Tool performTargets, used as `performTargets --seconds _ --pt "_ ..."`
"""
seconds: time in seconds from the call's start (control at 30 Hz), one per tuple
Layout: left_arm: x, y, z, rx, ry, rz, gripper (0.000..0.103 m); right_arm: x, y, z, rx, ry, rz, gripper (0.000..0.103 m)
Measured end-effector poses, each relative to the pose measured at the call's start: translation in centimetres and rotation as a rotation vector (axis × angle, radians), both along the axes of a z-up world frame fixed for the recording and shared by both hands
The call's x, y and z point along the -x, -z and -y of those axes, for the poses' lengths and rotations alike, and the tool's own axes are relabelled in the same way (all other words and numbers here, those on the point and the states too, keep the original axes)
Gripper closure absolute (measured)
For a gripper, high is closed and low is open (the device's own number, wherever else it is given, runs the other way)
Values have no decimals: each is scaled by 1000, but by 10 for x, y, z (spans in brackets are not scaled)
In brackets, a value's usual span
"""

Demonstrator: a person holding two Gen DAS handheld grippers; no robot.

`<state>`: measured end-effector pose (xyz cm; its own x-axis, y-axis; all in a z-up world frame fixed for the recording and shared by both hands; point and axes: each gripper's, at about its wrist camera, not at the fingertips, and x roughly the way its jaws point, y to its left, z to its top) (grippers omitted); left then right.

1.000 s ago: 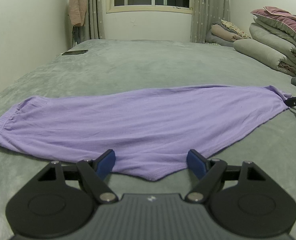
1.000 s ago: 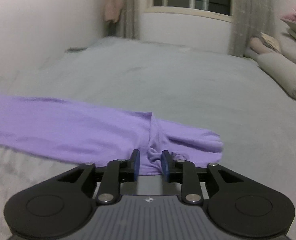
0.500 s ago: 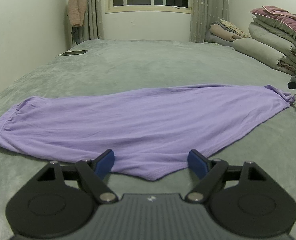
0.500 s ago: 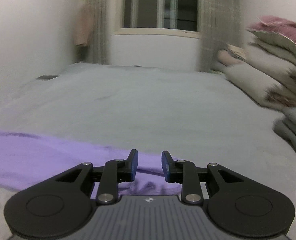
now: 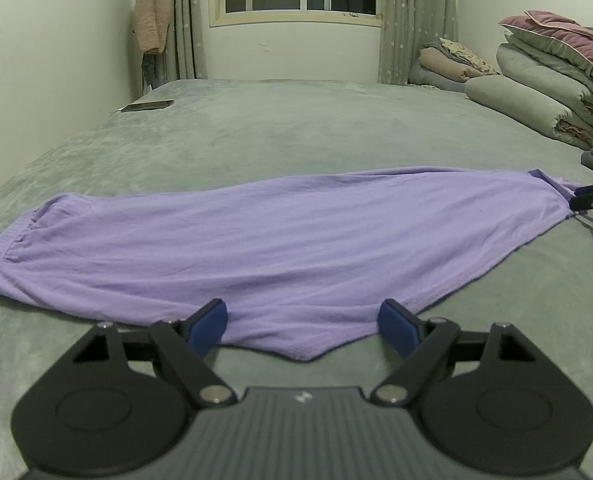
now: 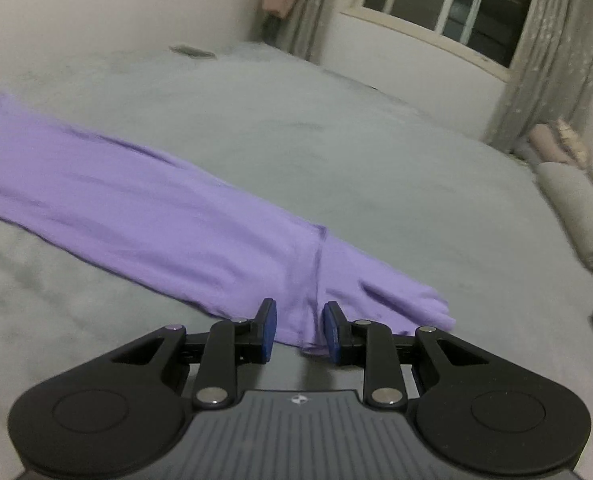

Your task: Fold clothes

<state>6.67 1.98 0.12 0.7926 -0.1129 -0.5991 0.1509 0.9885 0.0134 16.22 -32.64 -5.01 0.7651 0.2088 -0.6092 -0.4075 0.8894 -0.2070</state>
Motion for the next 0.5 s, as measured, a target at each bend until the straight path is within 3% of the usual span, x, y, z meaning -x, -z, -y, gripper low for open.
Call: performTargets --seconds 0.17,0.43,0.5 --pt "0 0 0 0 0 0 19 2 -2 2 -68 -18 14 78" --pt "0 0 0 0 3 -1 18 4 7 -2 -13 -9 -40 78" --pt "0 0 1 -1 3 -1 18 0 7 0 -13 19 -31 84"
